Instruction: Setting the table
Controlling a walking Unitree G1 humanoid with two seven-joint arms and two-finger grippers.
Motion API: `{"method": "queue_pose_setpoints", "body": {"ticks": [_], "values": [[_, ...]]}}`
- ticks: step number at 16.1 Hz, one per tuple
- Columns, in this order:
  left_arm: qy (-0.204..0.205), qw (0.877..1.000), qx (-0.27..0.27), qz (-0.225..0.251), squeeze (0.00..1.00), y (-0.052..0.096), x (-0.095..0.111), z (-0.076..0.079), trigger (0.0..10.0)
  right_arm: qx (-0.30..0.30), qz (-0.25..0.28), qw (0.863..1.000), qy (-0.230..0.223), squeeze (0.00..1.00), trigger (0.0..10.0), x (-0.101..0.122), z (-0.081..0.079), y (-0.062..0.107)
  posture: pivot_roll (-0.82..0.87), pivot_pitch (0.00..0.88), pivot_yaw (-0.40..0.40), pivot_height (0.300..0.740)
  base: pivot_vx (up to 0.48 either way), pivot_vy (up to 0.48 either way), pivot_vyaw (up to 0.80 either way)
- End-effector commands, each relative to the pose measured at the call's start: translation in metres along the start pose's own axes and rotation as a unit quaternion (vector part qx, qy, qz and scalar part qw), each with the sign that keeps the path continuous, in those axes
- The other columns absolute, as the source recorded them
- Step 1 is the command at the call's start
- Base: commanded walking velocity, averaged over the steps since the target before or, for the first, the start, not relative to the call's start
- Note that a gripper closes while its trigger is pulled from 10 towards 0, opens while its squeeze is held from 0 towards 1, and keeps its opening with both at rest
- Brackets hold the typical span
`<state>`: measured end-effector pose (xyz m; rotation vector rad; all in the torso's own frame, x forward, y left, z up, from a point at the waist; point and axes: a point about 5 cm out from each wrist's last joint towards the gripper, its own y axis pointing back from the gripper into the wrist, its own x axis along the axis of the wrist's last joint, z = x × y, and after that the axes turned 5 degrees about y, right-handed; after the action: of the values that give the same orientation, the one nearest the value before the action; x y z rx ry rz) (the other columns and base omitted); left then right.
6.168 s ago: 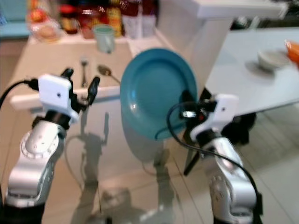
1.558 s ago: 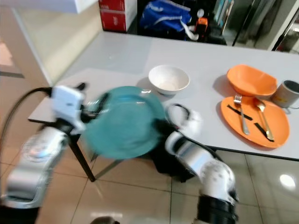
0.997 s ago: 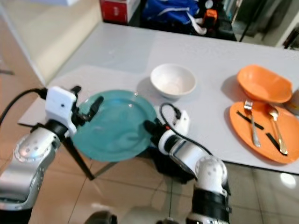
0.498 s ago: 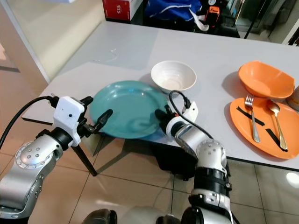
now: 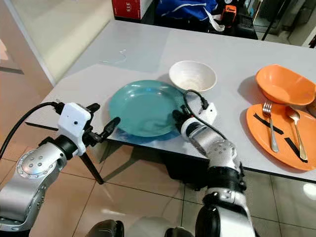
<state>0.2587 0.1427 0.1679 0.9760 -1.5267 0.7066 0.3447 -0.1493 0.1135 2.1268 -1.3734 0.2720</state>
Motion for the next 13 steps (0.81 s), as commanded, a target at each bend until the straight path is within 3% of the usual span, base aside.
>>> {"method": "queue_pose_setpoints", "body": {"ticks": [1,7,8,9,10,13], "values": [[-0.005,1.000,-0.016,0.003,0.00,0.001,0.004,0.004,10.0,-0.026,0.010,1.000,0.003,0.00,10.0,0.006,0.012,0.002,0.18,0.104,-0.005,0.740,0.000,0.000,0.00],[0.003,0.999,-0.051,-0.010,0.00,0.002,0.000,0.012,10.0,-0.039,0.002,0.999,0.036,0.00,10.0,0.008,0.024,0.005,0.17,0.102,-0.002,0.740,0.000,0.000,0.00],[0.002,0.997,-0.071,-0.018,0.00,0.004,-0.002,0.016,10.0,-0.042,-0.008,0.998,0.045,0.62,10.0,0.004,0.025,0.004,0.18,0.100,-0.004,0.740,0.000,0.000,0.00],[0.001,0.997,-0.077,-0.021,0.00,0.005,-0.003,0.018,10.0,-0.049,-0.011,0.997,0.052,0.84,10.0,0.002,0.026,0.004,0.18,0.100,-0.004,0.740,0.000,0.000,0.00],[0.000,0.997,-0.077,-0.021,0.00,0.005,-0.003,0.018,10.0,-0.059,-0.013,0.996,0.065,1.00,10.0,0.002,0.028,0.004,0.18,0.099,-0.004,0.740,0.000,0.000,0.00],[0.000,0.997,-0.078,-0.022,0.00,0.004,-0.003,0.018,10.0,-0.084,-0.004,0.992,0.091,1.00,10.0,0.007,0.033,0.006,0.18,0.096,-0.004,0.740,0.000,0.000,0.00]]}}
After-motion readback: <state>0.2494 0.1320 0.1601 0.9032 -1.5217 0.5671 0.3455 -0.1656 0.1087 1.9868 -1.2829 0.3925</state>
